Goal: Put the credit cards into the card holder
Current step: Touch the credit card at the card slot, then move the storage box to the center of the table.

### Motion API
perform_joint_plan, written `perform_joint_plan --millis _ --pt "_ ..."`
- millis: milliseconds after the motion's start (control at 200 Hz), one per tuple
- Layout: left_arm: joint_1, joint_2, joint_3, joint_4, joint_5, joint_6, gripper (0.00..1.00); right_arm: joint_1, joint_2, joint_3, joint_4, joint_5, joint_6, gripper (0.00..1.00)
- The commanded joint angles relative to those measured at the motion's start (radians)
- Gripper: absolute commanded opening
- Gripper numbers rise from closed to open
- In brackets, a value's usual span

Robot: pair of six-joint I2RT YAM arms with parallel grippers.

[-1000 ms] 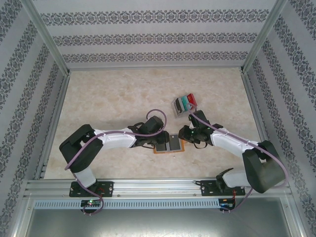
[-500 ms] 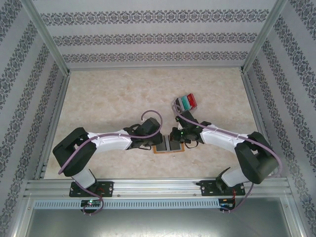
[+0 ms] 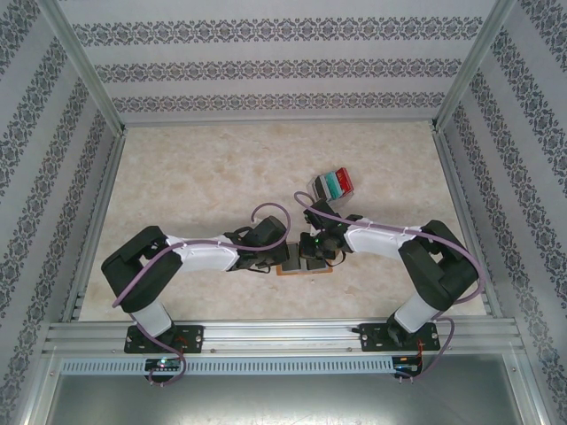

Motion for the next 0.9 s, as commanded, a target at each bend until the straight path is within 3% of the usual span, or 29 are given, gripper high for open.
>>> perform_joint_plan --millis 0,360,425,495,550,615,689,894 --pt "-0.002 0.045 -0.049 -0.028 -0.029 -0.030 0.10 -0.002 -0.015 -0.001 -0.117 0.112 -0.014 0.02" --pt "-0.002 -0.016 -0.028 -0.039 -0.019 0.024 0.13 -0.074 -0.218 0.017 -0.122 0.092 -0.092 0.13" --pt "-0.002 -0.047 -0.005 -0.048 -0.019 0.049 0.18 -0.125 -0.277 0.025 -0.132 0.122 -0.126 0.24" --pt "-0.002 -0.085 0.028 -0.077 -0.035 0.079 0.24 -0.212 -0.321 0.046 -0.148 0.162 -0.176 0.28" --pt "0.000 -0.109 0.063 -0.116 -0.062 0.104 0.31 -0.291 -0.329 0.092 -0.178 0.176 -0.230 0.40" --pt "0.001 -0.130 0.102 -0.162 -0.096 0.135 0.33 -0.381 -0.306 0.149 -0.185 0.181 -0.284 0.58" --pt "0.010 -0.148 0.126 -0.182 -0.130 0.152 0.39 -0.478 -0.223 0.234 -0.190 0.118 -0.325 0.68" --pt "0.089 -0.164 0.148 -0.179 -0.095 0.170 0.45 -0.586 0.070 0.506 -0.219 -0.013 -0.376 0.82"
